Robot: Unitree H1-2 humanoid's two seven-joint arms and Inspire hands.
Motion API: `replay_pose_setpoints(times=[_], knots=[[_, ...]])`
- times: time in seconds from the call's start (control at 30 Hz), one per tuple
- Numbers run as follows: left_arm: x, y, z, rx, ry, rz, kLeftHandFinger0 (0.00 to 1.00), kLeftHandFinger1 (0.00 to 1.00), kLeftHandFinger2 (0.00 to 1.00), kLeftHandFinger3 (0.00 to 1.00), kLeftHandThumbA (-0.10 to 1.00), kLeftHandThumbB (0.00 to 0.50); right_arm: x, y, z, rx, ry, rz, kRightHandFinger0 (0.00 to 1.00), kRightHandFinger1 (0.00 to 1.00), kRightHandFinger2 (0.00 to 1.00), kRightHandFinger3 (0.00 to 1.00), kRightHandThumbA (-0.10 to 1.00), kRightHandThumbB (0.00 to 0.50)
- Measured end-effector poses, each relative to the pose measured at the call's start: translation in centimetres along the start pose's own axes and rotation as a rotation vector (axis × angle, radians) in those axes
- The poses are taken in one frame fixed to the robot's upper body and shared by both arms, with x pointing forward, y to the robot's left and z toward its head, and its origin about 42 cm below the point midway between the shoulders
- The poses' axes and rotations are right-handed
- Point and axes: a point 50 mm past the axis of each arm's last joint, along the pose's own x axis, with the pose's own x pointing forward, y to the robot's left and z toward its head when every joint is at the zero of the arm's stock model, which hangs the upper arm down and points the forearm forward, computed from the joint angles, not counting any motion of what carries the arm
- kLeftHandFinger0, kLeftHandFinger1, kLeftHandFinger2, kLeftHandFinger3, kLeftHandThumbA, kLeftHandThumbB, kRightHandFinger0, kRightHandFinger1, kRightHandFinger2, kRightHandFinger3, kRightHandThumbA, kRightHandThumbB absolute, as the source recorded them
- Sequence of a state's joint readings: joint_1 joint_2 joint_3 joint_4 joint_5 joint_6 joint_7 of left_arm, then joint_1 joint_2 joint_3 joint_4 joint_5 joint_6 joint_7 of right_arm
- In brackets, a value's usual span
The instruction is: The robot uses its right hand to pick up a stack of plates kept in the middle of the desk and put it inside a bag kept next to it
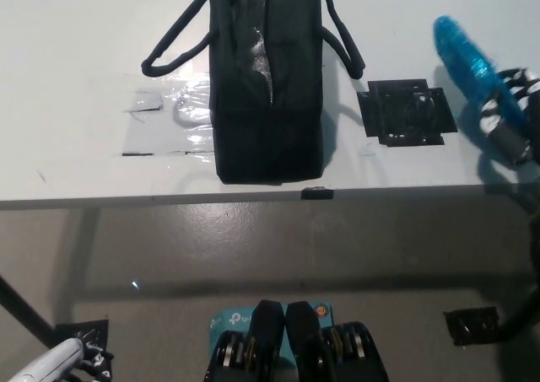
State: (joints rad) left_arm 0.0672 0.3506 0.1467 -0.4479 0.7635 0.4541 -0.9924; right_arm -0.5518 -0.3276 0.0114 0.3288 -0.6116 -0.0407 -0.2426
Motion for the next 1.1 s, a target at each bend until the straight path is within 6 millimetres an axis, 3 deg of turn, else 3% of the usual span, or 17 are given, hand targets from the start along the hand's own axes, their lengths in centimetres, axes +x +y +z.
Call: replay_pose_setpoints(times=[0.13, 0.27, 0.5, 0.57, 0.63, 0.67, 0.8, 0.9, 0.97, 1.0, 1.1], knots=[[-0.1, 0.1, -0.2, -0.004, 0.005, 0.004, 0.77, 0.81, 0.86, 0.92, -0.1, 0.0, 0.7, -0.7, 0.0, 0.059, 0.032, -0.003, 0.0, 0.02, 0.31, 0.14, -0.1, 0.284], [-0.2, 0.2, -0.3, -0.007, 0.009, 0.01, 0.74, 0.77, 0.83, 0.9, -0.1, 0.0, 1.1, -0.9, 0.0, 0.097, 0.051, -0.003, 0.0, 0.01, 0.28, 0.13, -0.1, 0.283], [-0.3, 0.2, -0.5, -0.014, 0.014, 0.015, 0.76, 0.8, 0.86, 0.95, -0.1, 0.0, 2.4, -1.4, 0.6, 0.168, 0.059, -0.003, 0.0, 0.0, 0.25, 0.11, -0.1, 0.274], [-0.3, 0.2, -0.5, -0.015, 0.015, 0.014, 0.77, 0.8, 0.86, 0.95, -0.1, 0.0, 3.2, -1.7, 1.1, 0.184, 0.068, 0.005, 0.0, 0.0, 0.25, 0.1, -0.1, 0.255], [-0.3, 0.2, -0.5, -0.015, 0.015, 0.013, 0.78, 0.81, 0.87, 0.95, -0.1, 0.0, 4.0, -1.9, 1.7, 0.19, 0.075, 0.012, 0.0, 0.02, 0.28, 0.1, -0.1, 0.275], [-0.3, 0.2, -0.5, -0.015, 0.015, 0.014, 0.78, 0.81, 0.87, 0.95, -0.1, 0.0, 4.5, -2.1, 2.0, 0.193, 0.077, 0.016, 0.0, 0.03, 0.3, 0.11, -0.1, 0.257], [-0.3, 0.2, -0.5, -0.014, 0.016, 0.014, 0.79, 0.82, 0.88, 0.96, -0.1, 0.0, 6.4, -2.8, 3.5, 0.183, 0.056, 0.039, 0.0, 0.05, 0.33, 0.12, -0.1, 0.265], [-0.3, 0.2, -0.5, -0.014, 0.015, 0.013, 0.76, 0.79, 0.85, 0.93, -0.1, 0.0, 8.2, -4.1, 4.6, 0.167, 0.029, 0.041, 0.0, 0.02, 0.29, 0.07, -0.1, 0.312], [-0.3, 0.1, -0.5, -0.014, 0.014, 0.013, 0.76, 0.79, 0.85, 0.93, -0.1, 0.0, 9.7, -5.2, 5.5, 0.154, 0.008, 0.031, 0.0, 0.0, 0.26, 0.0, -0.1, 0.309], [-0.3, 0.1, -0.5, -0.014, 0.014, 0.013, 0.76, 0.79, 0.85, 0.93, -0.1, 0.0, 10.1, -5.5, 5.8, 0.151, 0.001, 0.028, 0.0, 0.0, 0.26, 0.0, -0.1, 0.292], [-0.3, 0.1, -0.5, -0.015, 0.014, 0.013, 0.77, 0.81, 0.87, 0.94, -0.1, 0.0, 11.5, -6.7, 7.3, 0.119, -0.041, 0.017, 0.0, 0.0, 0.24, 0.0, -0.1, 0.303]])
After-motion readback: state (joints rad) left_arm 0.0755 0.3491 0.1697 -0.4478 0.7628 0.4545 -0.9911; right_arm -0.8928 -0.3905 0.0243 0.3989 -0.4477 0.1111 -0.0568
